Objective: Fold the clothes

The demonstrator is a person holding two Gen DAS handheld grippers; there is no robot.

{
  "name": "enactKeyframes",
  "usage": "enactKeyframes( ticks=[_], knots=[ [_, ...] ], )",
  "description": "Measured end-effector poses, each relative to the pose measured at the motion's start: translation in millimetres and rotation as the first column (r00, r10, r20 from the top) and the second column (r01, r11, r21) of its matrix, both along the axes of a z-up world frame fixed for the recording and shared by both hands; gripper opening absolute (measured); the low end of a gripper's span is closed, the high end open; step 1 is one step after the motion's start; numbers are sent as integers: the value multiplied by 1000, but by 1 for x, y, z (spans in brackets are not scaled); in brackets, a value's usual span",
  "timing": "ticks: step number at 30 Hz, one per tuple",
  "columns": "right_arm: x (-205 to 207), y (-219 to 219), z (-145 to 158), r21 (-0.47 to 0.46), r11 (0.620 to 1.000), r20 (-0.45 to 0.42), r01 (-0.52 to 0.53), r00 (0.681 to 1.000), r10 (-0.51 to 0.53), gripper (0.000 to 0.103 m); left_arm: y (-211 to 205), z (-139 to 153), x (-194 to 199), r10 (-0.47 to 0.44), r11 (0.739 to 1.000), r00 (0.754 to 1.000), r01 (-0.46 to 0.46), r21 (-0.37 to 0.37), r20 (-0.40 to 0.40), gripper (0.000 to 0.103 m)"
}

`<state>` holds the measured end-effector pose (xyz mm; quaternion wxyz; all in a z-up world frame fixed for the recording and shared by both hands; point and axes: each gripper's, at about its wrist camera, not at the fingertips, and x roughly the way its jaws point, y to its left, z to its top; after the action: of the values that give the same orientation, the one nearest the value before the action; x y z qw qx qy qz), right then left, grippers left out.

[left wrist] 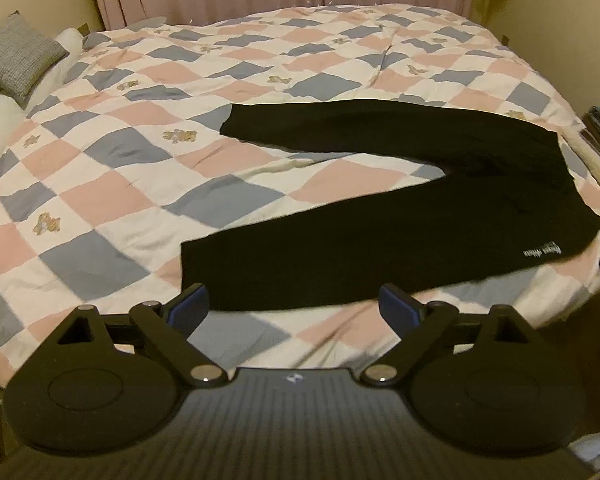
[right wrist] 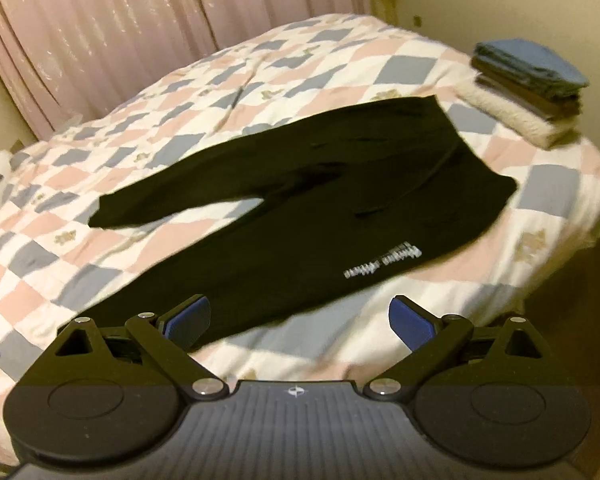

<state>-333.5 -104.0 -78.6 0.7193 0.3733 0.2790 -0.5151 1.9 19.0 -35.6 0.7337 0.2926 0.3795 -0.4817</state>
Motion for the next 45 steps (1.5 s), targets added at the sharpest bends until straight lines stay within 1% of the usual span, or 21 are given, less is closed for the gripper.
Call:
enactKeyframes(
  ticks=[6, 9, 12, 15, 17, 18, 20, 21, 22, 23, 24, 27, 29, 31, 33, 36, 39, 40, 42, 44, 45],
  knots=[
    [-14, -99, -27, 64, 995, 7, -70, 998, 70, 99, -93, -28, -6, -8, 999, 1000, 8, 42, -12, 90],
    [-19, -150, -39, 111, 990, -25, -83, 996, 86, 99, -147, -43, -18, -36, 998, 999, 38, 57, -41, 90],
    [-31, -201, -52, 142, 984, -56, -106, 992, 115, 99, -198, -61, -30, -80, 994, 996, 83, 67, -43, 90],
    [-38, -250, -69, 155, 975, -105, -161, 978, 179, 98, -251, -85, -35, -147, 987, 989, 149, 57, -34, 89],
    [-40, -282, -82, 165, 963, -120, -213, 965, 234, 98, -286, -101, -29, -181, 982, 983, 183, 50, -34, 85],
    [-41, -299, -89, 165, 956, -122, -243, 957, 265, 96, -305, -109, -24, -200, 978, 979, 201, 48, -36, 82],
    [-39, -332, -100, 152, 940, -127, -307, 937, 327, 92, -342, -123, -10, -245, 968, 969, 246, 44, -31, 81],
    [-37, -350, -105, 141, 929, -130, -341, 924, 359, 87, -361, -130, -2, -274, 961, 961, 275, 42, -21, 76],
    [-34, -366, -108, 126, 919, -135, -374, 911, 390, 83, -381, -136, 6, -310, 950, 951, 310, 42, -2, 66],
    [-30, -383, -112, 111, 906, -142, -408, 896, 420, 82, -401, -142, 14, -344, 938, 939, 343, 47, 21, 62],
    [-24, -400, -115, 93, 892, -156, -443, 878, 452, 80, -421, -147, 22, -376, 926, 926, 373, 55, 40, 62],
    [-6, -451, -125, 50, 840, -204, -541, 818, 538, 75, -481, -167, 47, -474, 879, 877, 467, 94, 81, 63],
    [7, -483, -134, 34, 806, -229, -591, 780, 582, 72, -509, -183, 62, -516, 854, 852, 505, 125, 82, 65],
    [17, -514, -145, 37, 775, -238, -631, 748, 620, 72, -533, -199, 77, -551, 830, 831, 537, 153, 74, 75],
    [26, -539, -156, 56, 750, -232, -659, 722, 652, 72, -557, -215, 92, -585, 803, 808, 567, 181, 64, 76],
    [37, -566, -172, 88, 702, -217, -707, 674, 706, 75, -577, -240, 111, -621, 762, 784, 603, 234, -1, 76],
    [45, -583, -184, 116, 656, -178, -746, 634, 753, 82, -581, -261, 122, -659, 703, 748, 649, 292, -78, 74],
    [47, -586, -187, 125, 641, -159, -757, 623, 766, 82, -581, -266, 125, -667, 687, 739, 660, 304, -93, 74],
    [52, -590, -194, 144, 614, -125, -776, 601, 789, 82, -582, -275, 132, -672, 676, 732, 666, 316, -107, 74],
    [57, -592, -202, 162, 597, -105, -785, 588, 802, 82, -588, -284, 141, -663, 672, 735, 667, 321, -141, 68],
    [59, -593, -205, 173, 596, -101, -784, 588, 803, 81, -590, -289, 142, -661, 668, 734, 670, 324, -156, 62]
  ],
)
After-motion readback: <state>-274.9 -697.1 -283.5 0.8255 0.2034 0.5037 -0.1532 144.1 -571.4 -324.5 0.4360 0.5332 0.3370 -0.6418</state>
